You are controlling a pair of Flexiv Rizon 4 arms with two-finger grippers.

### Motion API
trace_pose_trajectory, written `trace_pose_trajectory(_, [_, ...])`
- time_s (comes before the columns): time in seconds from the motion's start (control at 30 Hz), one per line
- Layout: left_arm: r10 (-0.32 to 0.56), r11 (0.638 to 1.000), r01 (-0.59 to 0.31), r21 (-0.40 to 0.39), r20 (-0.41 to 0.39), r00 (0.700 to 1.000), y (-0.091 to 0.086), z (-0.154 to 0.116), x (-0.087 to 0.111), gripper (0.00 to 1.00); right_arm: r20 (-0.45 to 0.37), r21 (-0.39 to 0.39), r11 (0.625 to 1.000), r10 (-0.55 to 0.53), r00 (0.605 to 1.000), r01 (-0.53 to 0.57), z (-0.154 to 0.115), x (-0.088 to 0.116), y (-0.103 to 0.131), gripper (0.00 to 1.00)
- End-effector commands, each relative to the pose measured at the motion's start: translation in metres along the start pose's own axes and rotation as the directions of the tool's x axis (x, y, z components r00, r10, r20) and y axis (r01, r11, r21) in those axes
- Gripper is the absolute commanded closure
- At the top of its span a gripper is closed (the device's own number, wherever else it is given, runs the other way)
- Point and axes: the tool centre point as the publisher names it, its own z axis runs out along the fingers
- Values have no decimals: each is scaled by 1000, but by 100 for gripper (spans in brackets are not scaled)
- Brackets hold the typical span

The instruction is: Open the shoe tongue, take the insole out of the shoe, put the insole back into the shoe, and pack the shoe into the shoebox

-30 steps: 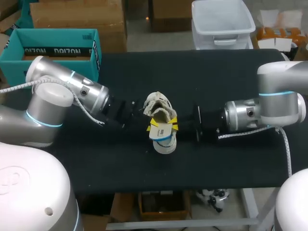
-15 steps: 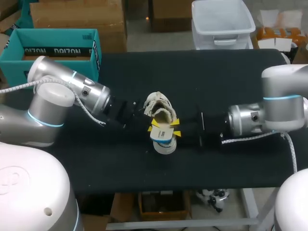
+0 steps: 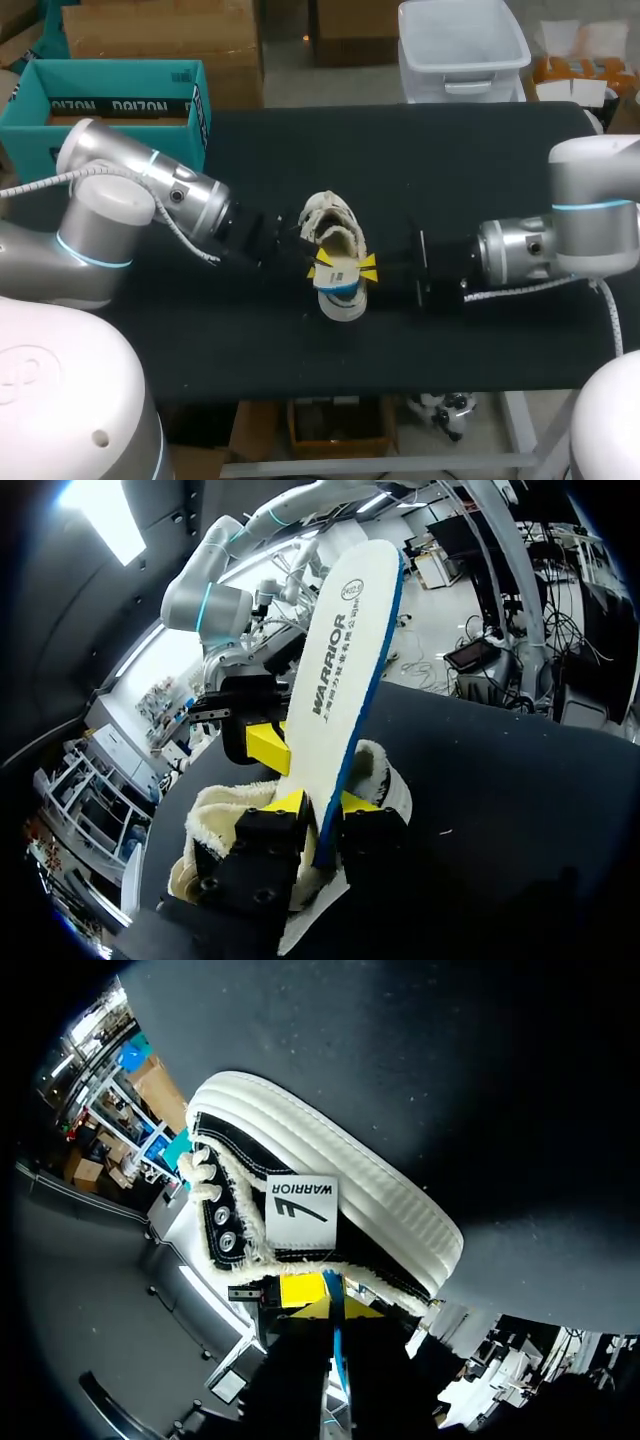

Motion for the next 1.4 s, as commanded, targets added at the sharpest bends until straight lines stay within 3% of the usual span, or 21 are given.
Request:
trace_pose_trajectory(0.03, [17,1000,-17,2,12,1000,-15,-4,7,55,-2,12,1000,0,1000,0,0,0,4,100])
trace_pose_trajectory(0.1, [32,999,-32,3,11,999,-20,-5,9,56,-2,11,1000,0,1000,0,0,0,5,100])
trace_pose_trajectory(0.17, [42,999,-42,-1,13,999,-22,-6,9,71,-2,8,1000,2,1000,-2,-1,0,6,100])
trace_pose_trajectory(0.2, [43,999,-43,-1,13,999,-23,-6,9,71,-2,8,1000,2,1000,-2,-1,0,6,100])
trace_pose_trajectory(0.23, [48,999,-48,-1,14,999,-23,-6,9,100,-3,6,1000,3,1000,-3,-1,0,6,100])
trace_pose_trajectory(0.4, [43,999,-43,-14,15,999,-18,-6,6,100,-1,-5,1000,13,1000,-13,0,3,11,100])
trace_pose_trajectory(0.73, [-26,999,27,-38,22,999,15,-5,-8,100,11,-8,1000,18,1000,-18,5,20,30,100])
trace_pose_trajectory(1.0, [-45,998,45,-36,25,999,22,-6,-10,100,17,-12,999,30,999,-30,8,22,32,100])
trace_pose_trajectory(1.1, [-42,999,43,-31,25,999,20,-5,-8,100,20,-20,999,32,999,-32,7,19,25,80])
trace_pose_trajectory(1.13, [-41,999,41,-30,24,999,20,-5,-8,100,21,-25,999,33,999,-33,7,18,22,69])
trace_pose_trajectory(1.3, [-34,999,35,-27,27,999,17,-5,-7,100,17,-47,998,38,999,-37,1,8,9,64])
trace_pose_trajectory(1.37, [-34,999,35,-26,28,999,16,-5,-7,100,10,-54,998,41,999,-41,-1,6,7,65])
trace_pose_trajectory(1.4, [-34,999,35,-26,29,999,16,-4,-7,100,3,-54,998,38,999,-38,-2,3,4,72])
